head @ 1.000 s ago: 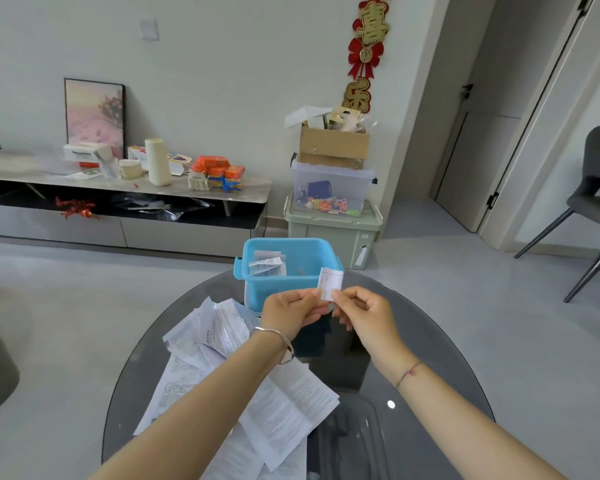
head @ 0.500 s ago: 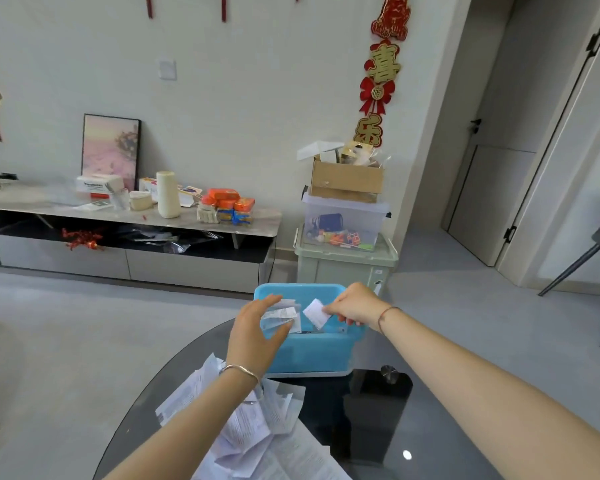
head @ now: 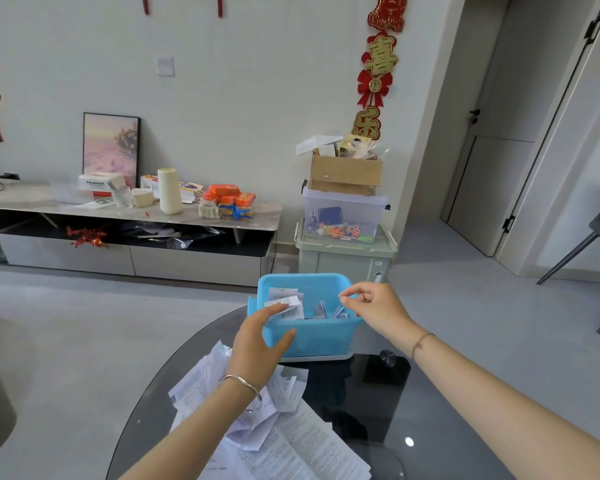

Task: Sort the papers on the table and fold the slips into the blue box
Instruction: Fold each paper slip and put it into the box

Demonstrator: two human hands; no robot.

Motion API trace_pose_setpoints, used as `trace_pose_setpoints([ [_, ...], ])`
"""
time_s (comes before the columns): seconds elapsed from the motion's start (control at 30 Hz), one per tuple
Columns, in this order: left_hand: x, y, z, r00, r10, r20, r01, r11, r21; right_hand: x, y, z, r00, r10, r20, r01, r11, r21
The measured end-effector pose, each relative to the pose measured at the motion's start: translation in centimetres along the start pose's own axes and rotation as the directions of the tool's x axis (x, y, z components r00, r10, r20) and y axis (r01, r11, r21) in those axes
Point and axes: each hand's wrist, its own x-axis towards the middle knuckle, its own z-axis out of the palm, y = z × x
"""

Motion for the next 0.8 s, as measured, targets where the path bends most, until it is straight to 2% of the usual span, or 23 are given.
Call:
trace_pose_setpoints([
  [0.07, -1.2, 0.3, -0.4, 0.999, 0.008, 0.044, -0.009, 1.000, 0.008, -2.5, 0.7, -0.4, 0.999, 0.022, -0.023, -0.019, 0.994, 0.105],
  [0.13, -3.0, 0.9, -0.9, 0.990, 0.013, 0.141, -0.016, 1.000, 0.020, -5.3, 1.7, -0.1, 0.998, 0.065, 0.014, -0.066, 0.989, 0.134],
  [0.23, -5.8, 1.2, -1.1, 0.960, 0.070, 0.270, -0.082, 0.996, 0.033, -8.8, 4.2, 1.3, 0.979, 0.149, 0.142, -0.157, 0.987, 0.046],
  [0.33, -8.0, 1.8, -1.3, 0.923, 0.031, 0.384, -0.109, 0.977, 0.183, -11.5, 6.1, 2.4, 0.929, 0.266, 0.257, -0.247, 0.963, -0.106],
  [0.4, -9.0, 1.7, -1.4, 0.882, -0.016, 0.471, -0.142, 0.943, 0.299, -12.6, 6.8, 3.0, 0.920, 0.291, 0.262, -0.259, 0.954, -0.149],
  [0.5, -10.6, 1.5, -1.1, 0.811, -0.095, 0.577, -0.161, 0.912, 0.377, -13.5, 6.7, 3.6, 0.924, 0.282, 0.257, -0.243, 0.955, -0.171],
  [0.63, -12.0, 1.1, -0.5, 0.745, -0.213, 0.633, -0.130, 0.884, 0.450, -14.6, 5.7, 3.8, 0.913, 0.306, 0.272, -0.291, 0.952, -0.093],
  [0.8, -12.9, 1.6, -0.4, 0.732, -0.215, 0.647, -0.138, 0.883, 0.449, -15.9, 5.4, 3.7, 0.906, 0.324, 0.271, -0.339, 0.941, 0.009],
])
